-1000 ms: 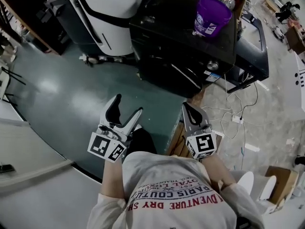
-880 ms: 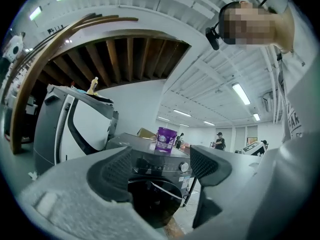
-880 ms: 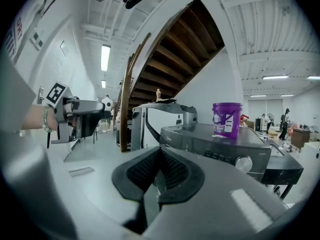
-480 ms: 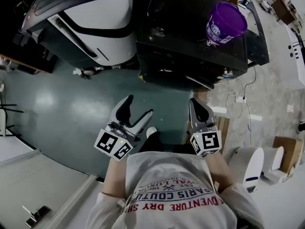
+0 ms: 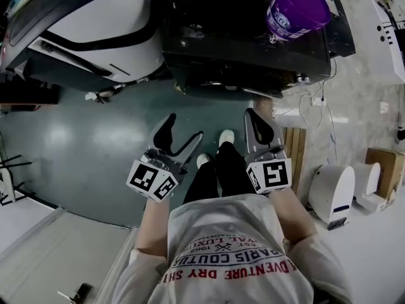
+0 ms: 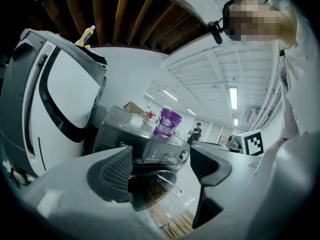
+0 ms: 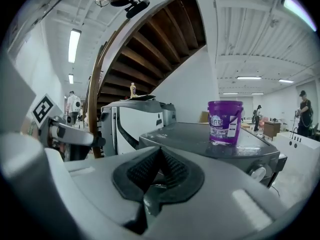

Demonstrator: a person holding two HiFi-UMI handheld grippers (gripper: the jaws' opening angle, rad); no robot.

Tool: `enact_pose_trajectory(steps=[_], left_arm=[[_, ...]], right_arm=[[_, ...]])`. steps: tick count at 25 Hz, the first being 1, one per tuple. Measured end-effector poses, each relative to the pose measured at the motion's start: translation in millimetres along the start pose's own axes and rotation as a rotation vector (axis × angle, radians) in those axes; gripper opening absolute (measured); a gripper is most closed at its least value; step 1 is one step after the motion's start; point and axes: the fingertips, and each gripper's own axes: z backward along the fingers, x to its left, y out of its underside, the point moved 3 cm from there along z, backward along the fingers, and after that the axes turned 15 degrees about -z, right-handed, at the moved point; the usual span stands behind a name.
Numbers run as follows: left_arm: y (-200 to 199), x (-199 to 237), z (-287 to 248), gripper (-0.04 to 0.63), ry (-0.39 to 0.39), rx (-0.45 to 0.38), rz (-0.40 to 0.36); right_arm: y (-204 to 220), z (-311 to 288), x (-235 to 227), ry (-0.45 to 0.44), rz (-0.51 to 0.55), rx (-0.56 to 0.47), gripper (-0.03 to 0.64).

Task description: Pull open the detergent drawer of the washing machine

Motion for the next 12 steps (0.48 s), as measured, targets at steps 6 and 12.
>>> enact_pose_trajectory(steps=[6,12], left_arm=[[37.1,31.7,-55.3,0.354,0.033,-0.020,0.149],[77.8,57.3,-101.2,0.354,0.055,-0.042,0.319]], right_arm=[[22.3,-41.7,-16.5,-0.060,-0.007,0.038,0.002],[40.0,-78.4,-33.6,-0.094,-0.011,0.067,0.002]])
